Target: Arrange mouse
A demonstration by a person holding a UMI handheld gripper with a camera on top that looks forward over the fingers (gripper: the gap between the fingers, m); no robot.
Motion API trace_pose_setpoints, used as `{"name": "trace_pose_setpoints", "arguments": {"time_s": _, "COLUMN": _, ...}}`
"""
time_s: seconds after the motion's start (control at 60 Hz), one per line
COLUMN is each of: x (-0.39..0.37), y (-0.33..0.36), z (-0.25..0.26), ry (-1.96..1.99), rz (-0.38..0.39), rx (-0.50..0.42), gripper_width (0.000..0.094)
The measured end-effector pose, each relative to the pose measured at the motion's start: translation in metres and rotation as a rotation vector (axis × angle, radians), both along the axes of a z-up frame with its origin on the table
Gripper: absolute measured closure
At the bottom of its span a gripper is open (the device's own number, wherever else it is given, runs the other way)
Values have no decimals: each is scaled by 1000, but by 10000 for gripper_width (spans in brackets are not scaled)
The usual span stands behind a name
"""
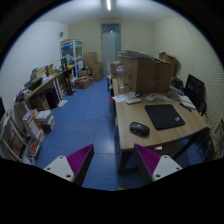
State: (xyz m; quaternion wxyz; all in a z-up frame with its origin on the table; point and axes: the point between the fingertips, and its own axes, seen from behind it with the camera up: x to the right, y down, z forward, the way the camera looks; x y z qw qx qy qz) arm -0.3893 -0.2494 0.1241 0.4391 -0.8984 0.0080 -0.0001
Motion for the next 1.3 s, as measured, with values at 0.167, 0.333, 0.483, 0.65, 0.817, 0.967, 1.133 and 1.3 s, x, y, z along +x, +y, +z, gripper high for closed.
{"name": "trace_pose_setpoints", "arguments": {"time_s": 0.167, "x": 36, "y": 15, "z": -14, "ry": 19, "rz": -14, "rx": 10, "gripper_width": 106}}
{"name": "trace_pose_setpoints", "arguments": {"time_s": 0.333, "x": 95, "y": 49, "z": -44, "ry": -30, "rz": -21, "rx": -4, "gripper_width": 108}}
{"name": "trace_pose_setpoints", "arguments": {"time_s": 0.483, "x": 132, "y": 96, "z": -85, "ry": -15, "rz": 35, "rx": 15, "gripper_width": 114}}
{"name": "trace_pose_setpoints", "arguments": {"time_s": 0.65, "x": 151, "y": 129, "z": -129, "ry": -59, "rz": 159, "rx": -11, "gripper_width": 125}}
{"name": "trace_pose_setpoints", "arguments": {"time_s": 0.817, "x": 153, "y": 157, "z": -140, "ry": -2, "rz": 231, "rx": 30, "gripper_width": 129}}
{"name": "trace_pose_setpoints", "arguments": {"time_s": 0.967, "x": 147, "y": 186, "z": -137, "ry": 0, "rz": 276, "rx": 69, "gripper_width": 149}}
{"name": "trace_pose_setpoints", "arguments": {"time_s": 1.133, "x": 146, "y": 213, "z": -139, "ry": 1, "rz": 211, "rx": 81, "gripper_width": 434}}
{"name": "trace_pose_setpoints", "arguments": {"time_s": 1.3, "x": 148, "y": 213, "z": -142, "ry": -4, "rz": 111, "rx": -1, "gripper_width": 505}}
